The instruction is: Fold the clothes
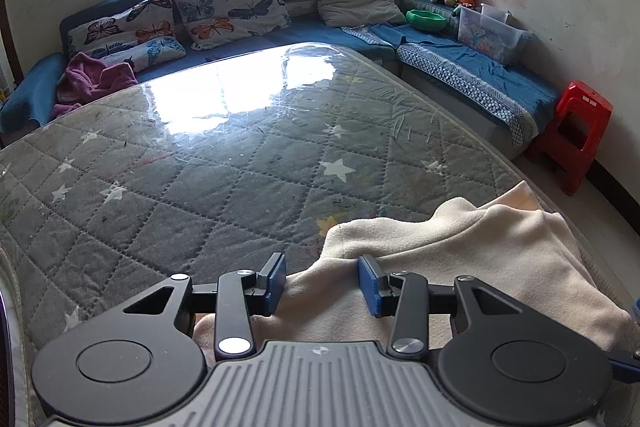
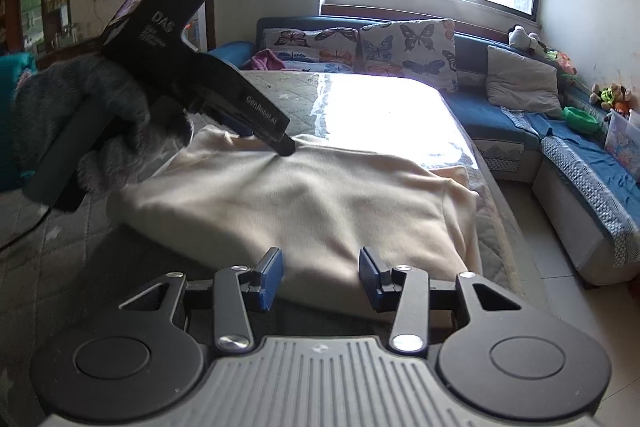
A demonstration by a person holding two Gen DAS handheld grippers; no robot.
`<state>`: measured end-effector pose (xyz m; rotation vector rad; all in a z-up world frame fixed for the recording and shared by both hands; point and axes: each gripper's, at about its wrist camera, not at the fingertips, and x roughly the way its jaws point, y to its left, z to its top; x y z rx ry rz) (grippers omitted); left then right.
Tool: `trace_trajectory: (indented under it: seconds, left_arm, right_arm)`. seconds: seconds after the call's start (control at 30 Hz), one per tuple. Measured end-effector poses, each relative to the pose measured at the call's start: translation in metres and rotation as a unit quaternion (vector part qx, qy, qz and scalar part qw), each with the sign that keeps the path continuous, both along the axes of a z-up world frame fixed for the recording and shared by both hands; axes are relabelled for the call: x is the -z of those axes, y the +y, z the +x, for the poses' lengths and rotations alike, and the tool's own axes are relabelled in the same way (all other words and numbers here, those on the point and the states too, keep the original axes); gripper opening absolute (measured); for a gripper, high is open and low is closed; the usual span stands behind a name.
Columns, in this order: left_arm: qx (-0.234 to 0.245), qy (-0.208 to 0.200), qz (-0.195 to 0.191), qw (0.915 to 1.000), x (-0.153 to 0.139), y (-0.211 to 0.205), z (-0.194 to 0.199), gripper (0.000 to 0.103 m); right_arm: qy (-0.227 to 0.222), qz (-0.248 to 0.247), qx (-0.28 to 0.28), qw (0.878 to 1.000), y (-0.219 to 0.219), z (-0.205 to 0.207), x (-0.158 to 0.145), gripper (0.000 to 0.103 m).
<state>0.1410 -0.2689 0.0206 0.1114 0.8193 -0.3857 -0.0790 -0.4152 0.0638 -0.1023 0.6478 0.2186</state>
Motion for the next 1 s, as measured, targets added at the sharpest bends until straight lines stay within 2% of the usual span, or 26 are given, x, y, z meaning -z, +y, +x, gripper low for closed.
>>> trace_trajectory:
  seconds: [0.13,0.27,0.4,0.53,0.8,1.0]
  left_arm:
    - [0.001,-0.008,-0.007,0.9999,-0.009,0.005,-0.009,0.042]
    - [0.03,-0.018,-0.026,0.9991,-0.021,0.009,-0.033,0.042]
    - [0.058,-0.018,-0.037,0.9974,-0.022,0.014,-0.064,0.042]
    - [0.063,-0.007,-0.041,0.9971,-0.014,0.023,-0.089,0.042]
    - [0.02,-0.026,-0.047,0.9984,-0.009,0.048,-0.117,0.039]
    - [0.006,-0.033,-0.039,0.9987,-0.002,0.057,-0.126,0.038]
  right_arm:
    - [-0.007,0.004,0.014,1.0,-0.01,-0.01,-0.008,0.043]
    - [-0.021,0.017,0.045,0.999,-0.027,-0.01,-0.015,0.043]
    - [-0.011,0.038,0.078,0.996,-0.046,-0.006,-0.009,0.043]
    - [0.003,0.039,0.098,0.994,-0.055,-0.007,0.001,0.043]
    - [-0.03,0.033,0.088,0.995,-0.05,-0.014,-0.019,0.043]
    - [-0.018,0.029,0.073,0.997,-0.034,-0.001,-0.005,0.051]
